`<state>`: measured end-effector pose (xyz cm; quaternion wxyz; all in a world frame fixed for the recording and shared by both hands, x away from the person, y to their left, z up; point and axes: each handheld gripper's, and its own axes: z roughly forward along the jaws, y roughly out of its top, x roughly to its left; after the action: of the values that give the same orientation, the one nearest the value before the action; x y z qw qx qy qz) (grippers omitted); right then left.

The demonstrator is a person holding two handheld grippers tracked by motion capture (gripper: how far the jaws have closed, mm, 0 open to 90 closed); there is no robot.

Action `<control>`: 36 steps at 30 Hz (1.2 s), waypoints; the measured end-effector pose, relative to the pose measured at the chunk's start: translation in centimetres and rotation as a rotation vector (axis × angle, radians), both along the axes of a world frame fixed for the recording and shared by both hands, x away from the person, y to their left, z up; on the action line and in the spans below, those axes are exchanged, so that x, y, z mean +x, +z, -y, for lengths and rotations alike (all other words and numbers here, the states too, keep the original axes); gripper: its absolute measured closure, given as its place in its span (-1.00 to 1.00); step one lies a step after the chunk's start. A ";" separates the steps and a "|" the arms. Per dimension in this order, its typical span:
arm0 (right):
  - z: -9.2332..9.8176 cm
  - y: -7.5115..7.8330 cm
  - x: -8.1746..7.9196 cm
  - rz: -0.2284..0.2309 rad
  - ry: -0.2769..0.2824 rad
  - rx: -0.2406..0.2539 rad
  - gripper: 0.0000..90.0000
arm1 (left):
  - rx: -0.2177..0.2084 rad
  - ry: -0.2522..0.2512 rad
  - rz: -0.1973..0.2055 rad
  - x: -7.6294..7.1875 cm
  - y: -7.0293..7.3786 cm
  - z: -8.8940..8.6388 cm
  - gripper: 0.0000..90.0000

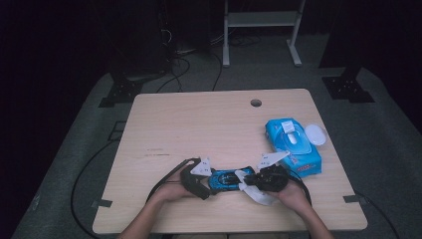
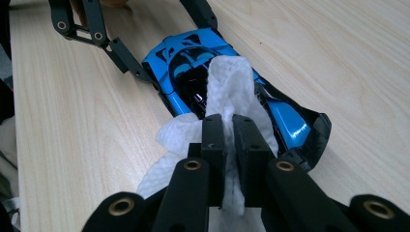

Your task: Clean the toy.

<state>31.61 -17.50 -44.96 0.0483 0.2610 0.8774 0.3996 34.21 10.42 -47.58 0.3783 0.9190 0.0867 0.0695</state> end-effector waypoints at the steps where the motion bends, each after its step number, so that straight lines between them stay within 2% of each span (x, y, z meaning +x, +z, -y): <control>1: 0.0 0.0 0.0 0.001 -0.001 0.004 0.85 | -0.003 0.006 -0.005 0.0 0.0 0.0 -0.45; 2: 0.0 -0.1 -0.1 0.002 -0.004 0.009 0.85 | 0.001 0.009 -0.006 0.0 0.0 0.0 -0.46; 4: 0.0 -0.3 -0.2 0.003 -0.004 0.012 0.86 | 0.018 0.014 -0.036 0.3 0.1 -0.2 -0.52; 11: 0.0 -0.3 -0.5 0.037 -0.007 0.008 0.86 | -0.028 0.019 -0.102 0.7 0.2 -0.7 -0.54; 15: 0.0 -0.4 -0.8 0.054 -0.009 0.005 0.87 | -0.083 0.024 -0.153 1.0 0.5 -1.2 -0.54; 17: 0.0 -0.5 -0.9 0.064 -0.009 0.008 0.88 | -0.095 0.029 -0.175 1.2 0.5 -1.3 -0.54; 19: 0.0 -0.5 -1.0 0.069 -0.009 0.008 0.88 | -0.086 0.029 -0.179 1.2 0.4 -1.2 -0.55; 25: 0.1 -0.6 -1.2 0.074 -0.013 0.013 0.89 | -0.114 0.037 -0.196 1.3 0.5 -1.0 -0.55; 34: 0.2 -0.9 -2.0 0.133 0.020 0.011 0.89 | -0.163 0.081 -0.253 1.9 0.4 -0.9 -0.50; 36: 0.3 -1.0 -2.3 0.141 0.020 0.014 0.89 | -0.157 0.080 -0.254 1.9 0.4 -0.9 -0.50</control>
<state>29.35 -17.76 -45.92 0.1040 0.2238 0.8717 0.4234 36.15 11.31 -47.21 0.4317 0.8839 0.1756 -0.0391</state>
